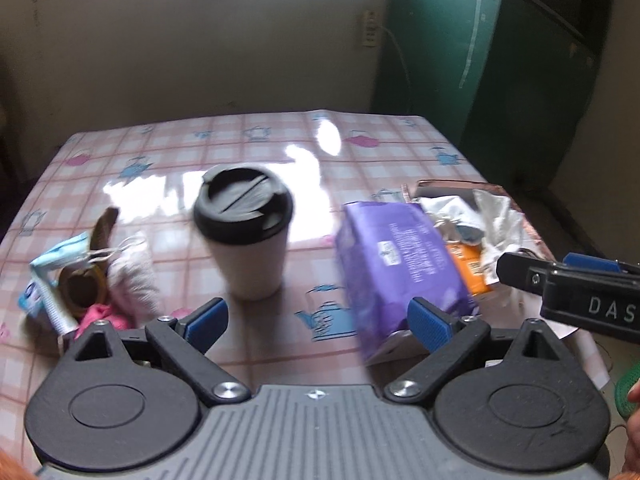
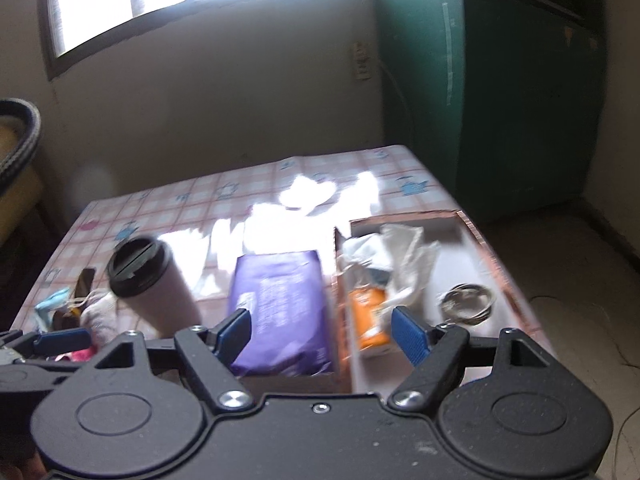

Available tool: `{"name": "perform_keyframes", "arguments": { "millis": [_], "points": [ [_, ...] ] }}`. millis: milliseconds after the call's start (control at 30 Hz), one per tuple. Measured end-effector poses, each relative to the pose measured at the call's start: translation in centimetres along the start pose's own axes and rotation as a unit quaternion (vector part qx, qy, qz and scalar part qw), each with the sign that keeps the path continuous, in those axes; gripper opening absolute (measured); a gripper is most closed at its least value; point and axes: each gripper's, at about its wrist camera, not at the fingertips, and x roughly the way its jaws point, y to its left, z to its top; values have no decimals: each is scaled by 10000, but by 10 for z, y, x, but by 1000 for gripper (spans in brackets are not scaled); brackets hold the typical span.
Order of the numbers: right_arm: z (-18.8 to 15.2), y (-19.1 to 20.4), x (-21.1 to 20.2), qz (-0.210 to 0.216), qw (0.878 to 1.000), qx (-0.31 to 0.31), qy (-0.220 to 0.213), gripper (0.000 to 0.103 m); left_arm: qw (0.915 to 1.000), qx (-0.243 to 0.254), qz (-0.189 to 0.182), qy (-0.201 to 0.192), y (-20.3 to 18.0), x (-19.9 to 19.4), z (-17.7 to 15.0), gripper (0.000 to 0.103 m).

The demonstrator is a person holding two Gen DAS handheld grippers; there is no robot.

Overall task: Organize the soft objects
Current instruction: 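Move both open tools back to the pile on the table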

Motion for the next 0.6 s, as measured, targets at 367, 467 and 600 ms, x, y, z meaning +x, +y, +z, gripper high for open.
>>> {"name": "perform_keyframes", "arguments": {
  "millis": [367,467,600],
  "points": [
    [-12,57,12,507,9981,-312,161,90,9993,-164,344,-15,45,-12,-18,99],
    [-15,72,15,654,9968,-413,197,91,9990,-251,378,-34,58,-17,-23,99],
    [-20,96,19,936,9937,-566,260,91,9983,-380,430,-78,79,-25,-32,99]
  ]
}}
